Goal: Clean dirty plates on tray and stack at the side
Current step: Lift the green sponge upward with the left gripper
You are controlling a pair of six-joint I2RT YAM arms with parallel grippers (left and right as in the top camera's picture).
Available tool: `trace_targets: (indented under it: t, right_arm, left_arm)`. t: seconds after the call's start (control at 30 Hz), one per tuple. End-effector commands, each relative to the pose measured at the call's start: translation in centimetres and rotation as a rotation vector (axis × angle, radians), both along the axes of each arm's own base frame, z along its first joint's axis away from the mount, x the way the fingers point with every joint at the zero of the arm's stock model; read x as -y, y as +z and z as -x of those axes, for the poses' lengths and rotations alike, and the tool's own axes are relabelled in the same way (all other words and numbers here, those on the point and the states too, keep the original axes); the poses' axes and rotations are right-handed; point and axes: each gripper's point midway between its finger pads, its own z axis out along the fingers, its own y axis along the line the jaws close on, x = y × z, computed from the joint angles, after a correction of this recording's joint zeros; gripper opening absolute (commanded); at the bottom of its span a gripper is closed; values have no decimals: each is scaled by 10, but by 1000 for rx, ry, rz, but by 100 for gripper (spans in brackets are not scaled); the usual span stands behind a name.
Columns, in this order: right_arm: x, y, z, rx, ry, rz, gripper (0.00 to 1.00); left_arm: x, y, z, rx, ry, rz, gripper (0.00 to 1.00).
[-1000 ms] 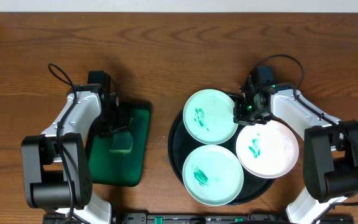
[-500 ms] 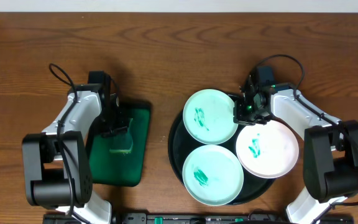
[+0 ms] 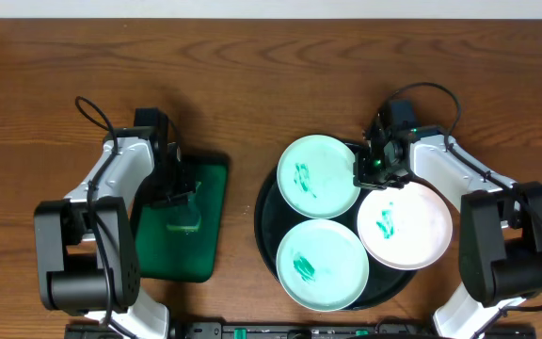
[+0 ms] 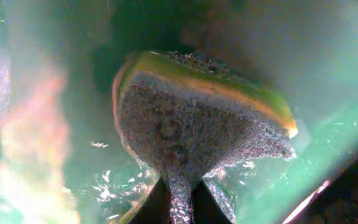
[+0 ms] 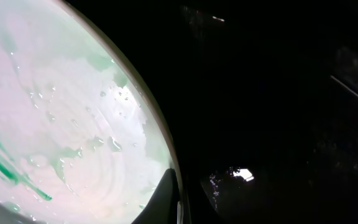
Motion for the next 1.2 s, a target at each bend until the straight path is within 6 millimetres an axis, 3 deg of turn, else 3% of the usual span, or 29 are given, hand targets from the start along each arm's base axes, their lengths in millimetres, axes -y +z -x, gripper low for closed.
trace_targets:
  t: [0.0,0.23,0.47,0.93,1.17]
  right_arm:
    - [6,-4,8,-16,20,39,1]
    - [5,-4,6,-11,21,38,1]
    - [4,-4,3,3,20,35,1]
    - [5,-4,3,4,24,35,1]
    - [5,-4,3,4,24,35,1]
  left_arm:
    - [0,20,1,51,-1,-8,7]
    - [-1,98,-3,312,-1,-19,8]
    - [-13,151,-7,537,15,-99,7]
    - [-14,214,-35,858,-86,-191,7]
    - [-24,218,-38,870,-75,-254,7]
